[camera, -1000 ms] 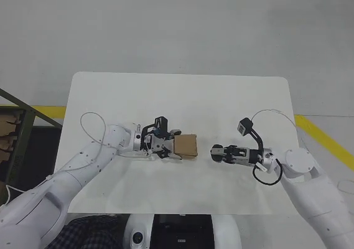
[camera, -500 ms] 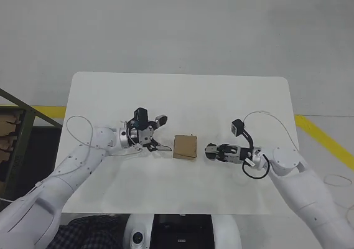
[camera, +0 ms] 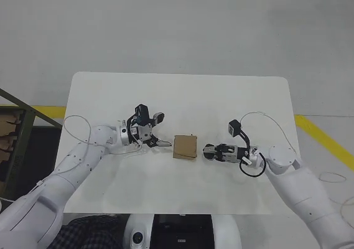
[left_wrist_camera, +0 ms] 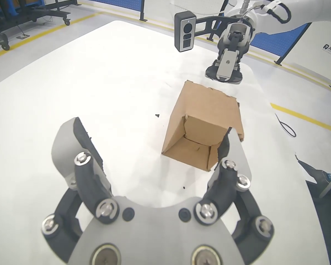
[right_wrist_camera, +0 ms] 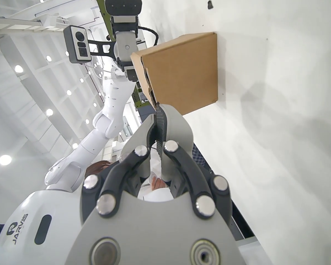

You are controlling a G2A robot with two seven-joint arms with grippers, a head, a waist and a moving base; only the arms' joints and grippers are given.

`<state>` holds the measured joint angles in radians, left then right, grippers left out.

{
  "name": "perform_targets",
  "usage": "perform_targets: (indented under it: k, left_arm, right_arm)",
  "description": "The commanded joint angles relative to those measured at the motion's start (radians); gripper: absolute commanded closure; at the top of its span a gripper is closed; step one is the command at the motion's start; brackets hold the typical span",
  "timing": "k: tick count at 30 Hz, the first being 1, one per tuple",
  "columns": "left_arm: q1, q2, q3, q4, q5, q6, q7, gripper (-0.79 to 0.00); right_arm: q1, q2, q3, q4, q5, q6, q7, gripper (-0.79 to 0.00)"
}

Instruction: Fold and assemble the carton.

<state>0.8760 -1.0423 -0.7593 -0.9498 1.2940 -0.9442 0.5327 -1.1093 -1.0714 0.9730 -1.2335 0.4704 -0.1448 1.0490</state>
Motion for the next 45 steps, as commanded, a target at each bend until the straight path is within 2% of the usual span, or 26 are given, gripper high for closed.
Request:
perform_targets:
  k: [1, 13, 45]
  left_arm:
    - [-0.006, -0.005, 0.002, 0.009, -0.006, -0.006, -0.013, -0.785]
    - [-0.016, -0.025, 0.012, 0.01, -0.001, -0.029, -0.04, -0.785]
    - [-0.014, -0.045, -0.013, 0.023, 0.038, -0.047, -0.036, -0.785]
  right_arm:
    - [0.004, -0.002, -0.003, 0.007, 0.003, -0.002, 0.006, 0.0]
    - [0.014, -0.01, -0.009, 0.032, 0.003, -0.001, 0.023, 0.0]
    - [0.071, -0.056, -0.082, 0.086, 0.001, -0.004, 0.042, 0.0]
